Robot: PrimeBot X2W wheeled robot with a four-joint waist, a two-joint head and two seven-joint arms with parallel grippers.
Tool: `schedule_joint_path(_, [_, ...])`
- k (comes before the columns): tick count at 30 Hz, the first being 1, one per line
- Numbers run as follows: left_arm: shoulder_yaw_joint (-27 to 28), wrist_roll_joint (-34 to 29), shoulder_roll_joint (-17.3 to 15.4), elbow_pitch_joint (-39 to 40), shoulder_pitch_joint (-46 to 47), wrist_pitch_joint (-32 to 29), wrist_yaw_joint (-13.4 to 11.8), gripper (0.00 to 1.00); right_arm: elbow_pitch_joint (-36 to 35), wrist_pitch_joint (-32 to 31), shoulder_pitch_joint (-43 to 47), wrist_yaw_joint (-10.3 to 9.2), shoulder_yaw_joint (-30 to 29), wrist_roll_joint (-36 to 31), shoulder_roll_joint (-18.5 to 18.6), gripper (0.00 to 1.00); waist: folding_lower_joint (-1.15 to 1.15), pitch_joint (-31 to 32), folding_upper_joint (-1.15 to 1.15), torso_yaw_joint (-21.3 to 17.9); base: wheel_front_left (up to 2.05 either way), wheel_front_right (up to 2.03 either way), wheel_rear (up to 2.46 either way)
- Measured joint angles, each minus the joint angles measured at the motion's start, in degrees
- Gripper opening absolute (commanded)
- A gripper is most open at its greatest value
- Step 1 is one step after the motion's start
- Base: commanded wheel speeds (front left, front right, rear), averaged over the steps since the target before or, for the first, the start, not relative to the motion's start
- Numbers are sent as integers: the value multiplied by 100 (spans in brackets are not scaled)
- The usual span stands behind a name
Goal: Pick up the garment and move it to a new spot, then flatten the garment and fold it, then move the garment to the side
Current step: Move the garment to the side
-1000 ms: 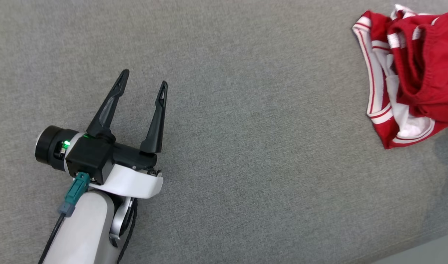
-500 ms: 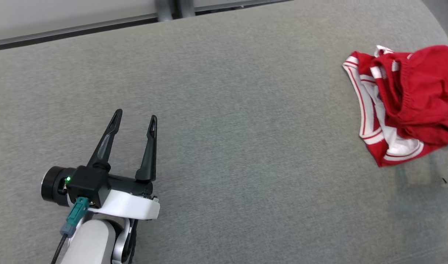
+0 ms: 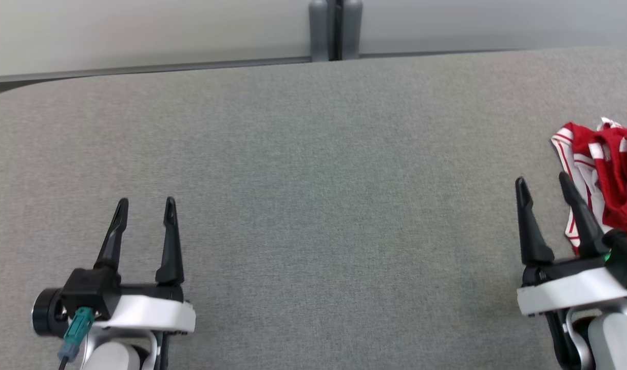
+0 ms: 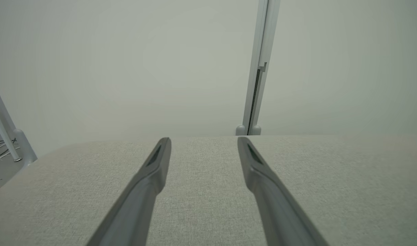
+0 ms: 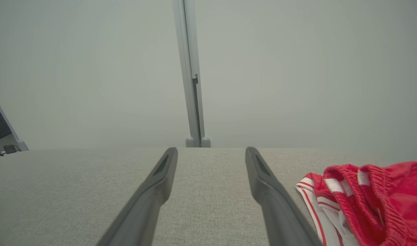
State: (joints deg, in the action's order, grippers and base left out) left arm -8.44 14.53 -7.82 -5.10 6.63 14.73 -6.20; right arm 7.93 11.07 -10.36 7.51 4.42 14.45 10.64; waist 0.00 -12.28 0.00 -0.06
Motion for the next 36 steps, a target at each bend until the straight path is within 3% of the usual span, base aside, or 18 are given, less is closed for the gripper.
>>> schedule_joint_path(6, [64,13,-86,42,-478,15,-25,100,-369,-188,558,-1,-80,-188,-181,100,0,352,0,171,0,0,0])
schedule_joint_path(20, [-96,24,-232,103,-1374,-129,5,100,-1040,-723,1817,-1,-342,-350,-353,100,0,1207,0,142,0,0,0])
schedule_joint_path(36, [-121,129,-325,215,-1620,-216,-24,100,-1434,-940,2290,-1,-491,-346,-378,100,0,1521,0,148,0,0,0])
